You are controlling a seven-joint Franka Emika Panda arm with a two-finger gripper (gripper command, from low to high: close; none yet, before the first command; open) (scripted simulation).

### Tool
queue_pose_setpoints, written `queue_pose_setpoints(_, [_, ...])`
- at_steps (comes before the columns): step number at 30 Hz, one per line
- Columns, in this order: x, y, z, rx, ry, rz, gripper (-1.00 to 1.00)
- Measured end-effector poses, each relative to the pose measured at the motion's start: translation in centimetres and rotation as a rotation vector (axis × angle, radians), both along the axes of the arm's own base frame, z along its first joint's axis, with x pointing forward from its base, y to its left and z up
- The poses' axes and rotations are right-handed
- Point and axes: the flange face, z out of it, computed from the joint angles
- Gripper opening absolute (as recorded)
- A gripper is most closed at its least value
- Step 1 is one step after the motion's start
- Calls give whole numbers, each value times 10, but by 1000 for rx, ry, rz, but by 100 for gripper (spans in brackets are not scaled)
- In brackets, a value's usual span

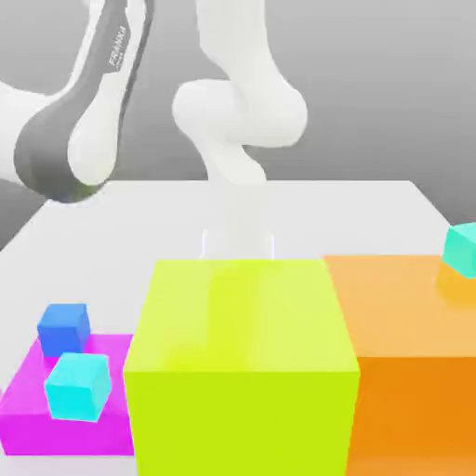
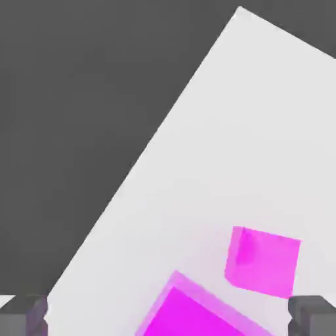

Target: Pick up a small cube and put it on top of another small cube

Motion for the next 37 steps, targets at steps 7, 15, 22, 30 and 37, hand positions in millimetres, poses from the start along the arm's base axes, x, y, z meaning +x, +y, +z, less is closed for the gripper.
queue_pose_setpoints(7, [-26, -22, -112, 57, 48, -112, -100])
queue_pose_setpoints(15, [-26, -23, -106, 57, 48, -114, -100])
queue_pose_setpoints(22, [-8, 18, -14, 69, 37, -173, -100])
queue_pose_setpoints(30, [15, 137, 68, 66, 40, -273, -100])
queue_pose_setpoints(37, [9, 133, 22, 63, 41, -314, 100])
